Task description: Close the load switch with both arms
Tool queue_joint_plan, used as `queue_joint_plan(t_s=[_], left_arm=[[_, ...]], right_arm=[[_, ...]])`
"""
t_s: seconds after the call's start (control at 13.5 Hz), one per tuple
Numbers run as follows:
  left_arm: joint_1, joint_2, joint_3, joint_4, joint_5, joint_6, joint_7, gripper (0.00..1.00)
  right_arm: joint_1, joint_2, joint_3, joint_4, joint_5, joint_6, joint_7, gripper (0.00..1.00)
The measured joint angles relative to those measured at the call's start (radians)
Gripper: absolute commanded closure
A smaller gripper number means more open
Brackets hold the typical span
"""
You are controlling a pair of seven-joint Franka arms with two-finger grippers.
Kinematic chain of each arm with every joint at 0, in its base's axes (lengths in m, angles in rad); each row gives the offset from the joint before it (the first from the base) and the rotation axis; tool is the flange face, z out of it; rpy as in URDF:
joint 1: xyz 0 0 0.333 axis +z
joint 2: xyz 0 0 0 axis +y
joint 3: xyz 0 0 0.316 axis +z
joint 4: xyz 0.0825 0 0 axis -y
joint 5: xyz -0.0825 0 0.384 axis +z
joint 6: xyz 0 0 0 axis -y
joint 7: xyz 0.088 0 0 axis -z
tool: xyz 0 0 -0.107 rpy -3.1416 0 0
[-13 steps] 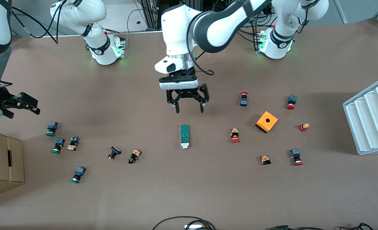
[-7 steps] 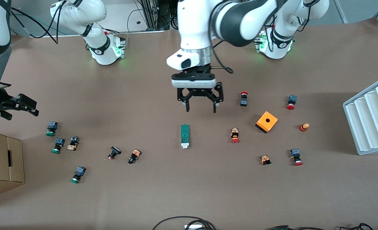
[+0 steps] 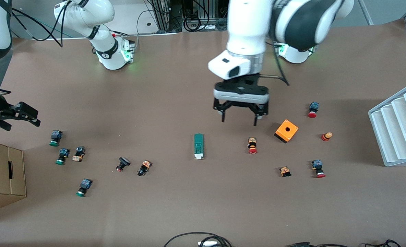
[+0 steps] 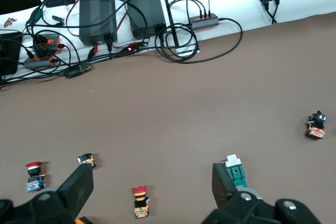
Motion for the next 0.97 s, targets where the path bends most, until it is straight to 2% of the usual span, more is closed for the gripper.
queue_joint_plan(t_s=[0.3, 0.59, 0.97], left_arm=[[0.010, -0.024, 0.082, 0.004, -0.155, -0.011, 0.104, 0.00], [0.016, -0.051, 0.144, 0.004, -0.237, -0.075, 0.197, 0.00], [0.032, -0.075, 0.255, 0.004, -0.335, -0.106, 0.294, 0.00]], right_arm=[[0.000, 0.000, 0.000, 0.000, 0.000, 0.000, 0.000, 0.00], [0.000, 0.000, 0.000, 0.000, 0.000, 0.001, 0.000, 0.00], [0.000, 0.000, 0.000, 0.000, 0.000, 0.001, -0.001, 0.00]])
